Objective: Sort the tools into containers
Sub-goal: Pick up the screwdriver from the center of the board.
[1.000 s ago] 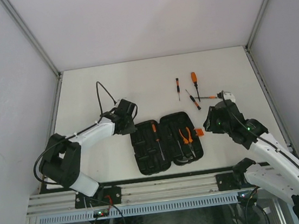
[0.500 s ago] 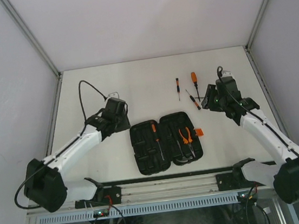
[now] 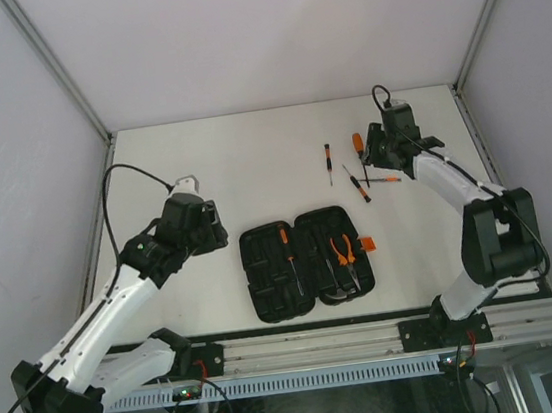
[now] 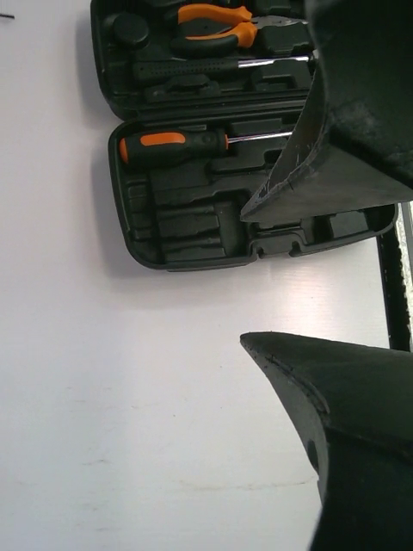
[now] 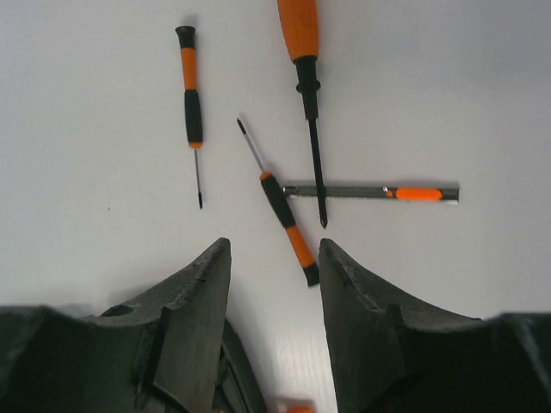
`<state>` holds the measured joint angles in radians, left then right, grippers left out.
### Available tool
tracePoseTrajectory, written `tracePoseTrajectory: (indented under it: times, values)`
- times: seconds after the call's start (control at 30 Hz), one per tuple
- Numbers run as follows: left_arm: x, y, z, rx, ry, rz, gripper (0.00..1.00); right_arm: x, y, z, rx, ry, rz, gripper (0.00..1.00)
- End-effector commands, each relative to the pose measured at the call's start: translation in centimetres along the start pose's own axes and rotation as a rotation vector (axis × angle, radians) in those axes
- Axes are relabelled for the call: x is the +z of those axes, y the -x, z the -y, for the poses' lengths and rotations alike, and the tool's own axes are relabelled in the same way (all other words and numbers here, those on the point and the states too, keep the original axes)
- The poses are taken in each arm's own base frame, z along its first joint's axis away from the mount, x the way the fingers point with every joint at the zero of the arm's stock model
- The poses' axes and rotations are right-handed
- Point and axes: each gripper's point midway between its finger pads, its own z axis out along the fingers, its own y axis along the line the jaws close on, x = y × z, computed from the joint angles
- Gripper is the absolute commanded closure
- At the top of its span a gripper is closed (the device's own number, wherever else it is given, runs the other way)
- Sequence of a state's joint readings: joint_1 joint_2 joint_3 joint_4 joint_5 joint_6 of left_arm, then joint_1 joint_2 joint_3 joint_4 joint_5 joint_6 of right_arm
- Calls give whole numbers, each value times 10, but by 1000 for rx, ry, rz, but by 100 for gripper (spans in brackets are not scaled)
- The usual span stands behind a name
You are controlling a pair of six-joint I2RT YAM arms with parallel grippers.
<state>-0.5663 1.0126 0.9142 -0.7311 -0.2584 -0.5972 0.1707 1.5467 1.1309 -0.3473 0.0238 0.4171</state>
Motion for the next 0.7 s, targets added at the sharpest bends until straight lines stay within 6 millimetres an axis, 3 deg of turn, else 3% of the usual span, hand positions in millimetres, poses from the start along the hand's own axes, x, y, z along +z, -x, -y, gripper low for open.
tracePoseTrajectory:
  times: [0.0, 0.27, 0.43, 0.67]
  values:
    - [-11, -1, -5, 76, -38, 26, 43, 26, 35, -10, -47, 20, 55, 55]
    - [-14, -3, -12, 152, -46, 57, 40, 93, 42, -8, -96, -39, -46, 55]
    - [-19, -4, -17, 145, -44, 74, 39, 112, 55, 0, -145, -108, -48, 49]
    - [-19, -6, -18, 130, -45, 76, 38, 136, 63, 5, -186, -132, -77, 48]
